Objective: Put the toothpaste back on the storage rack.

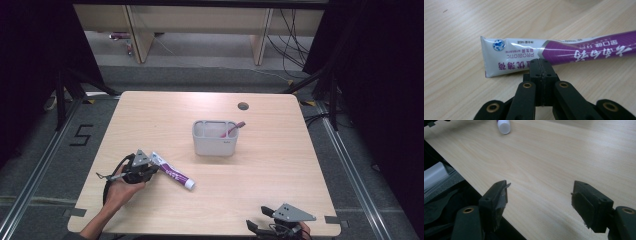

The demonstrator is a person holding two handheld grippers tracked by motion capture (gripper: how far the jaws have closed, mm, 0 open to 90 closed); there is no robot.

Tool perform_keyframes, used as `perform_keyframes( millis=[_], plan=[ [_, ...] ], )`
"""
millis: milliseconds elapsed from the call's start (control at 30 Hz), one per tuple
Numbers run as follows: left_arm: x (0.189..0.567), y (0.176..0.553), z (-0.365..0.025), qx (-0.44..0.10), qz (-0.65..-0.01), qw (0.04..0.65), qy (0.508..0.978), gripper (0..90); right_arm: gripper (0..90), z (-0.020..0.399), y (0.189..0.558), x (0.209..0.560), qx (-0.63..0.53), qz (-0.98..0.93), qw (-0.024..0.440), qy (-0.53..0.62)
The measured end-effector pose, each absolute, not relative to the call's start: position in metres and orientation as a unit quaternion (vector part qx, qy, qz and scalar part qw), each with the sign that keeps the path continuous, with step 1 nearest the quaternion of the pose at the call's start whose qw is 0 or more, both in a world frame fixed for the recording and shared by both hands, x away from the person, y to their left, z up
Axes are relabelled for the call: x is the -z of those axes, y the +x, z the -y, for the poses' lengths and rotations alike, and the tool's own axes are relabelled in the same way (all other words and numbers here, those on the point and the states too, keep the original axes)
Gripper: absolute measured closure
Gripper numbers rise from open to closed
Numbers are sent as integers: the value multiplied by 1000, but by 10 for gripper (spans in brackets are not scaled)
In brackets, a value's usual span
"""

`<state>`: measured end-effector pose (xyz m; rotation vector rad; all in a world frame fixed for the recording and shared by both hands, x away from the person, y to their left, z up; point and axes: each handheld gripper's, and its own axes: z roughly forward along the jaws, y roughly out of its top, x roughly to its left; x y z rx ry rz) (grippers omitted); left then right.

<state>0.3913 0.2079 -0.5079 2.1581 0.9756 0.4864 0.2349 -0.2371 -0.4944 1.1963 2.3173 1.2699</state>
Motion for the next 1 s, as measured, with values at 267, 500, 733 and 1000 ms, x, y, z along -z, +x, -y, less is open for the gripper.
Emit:
perform_keyframes(
  millis=[267,500,733,1000],
  plan=[
    [505,403,-201,-183,-378,348,838,890,295,237,234,494,-436,-790,118,414],
    [504,410,-194,-174,-379,353,838,887,295,236,234,494,-437,-790,115,415],
    [504,415,-191,-170,-384,355,835,883,295,237,234,494,-439,-788,114,417],
    [503,421,-186,-169,-382,351,838,883,295,238,235,494,-437,-792,116,412]
  ],
)
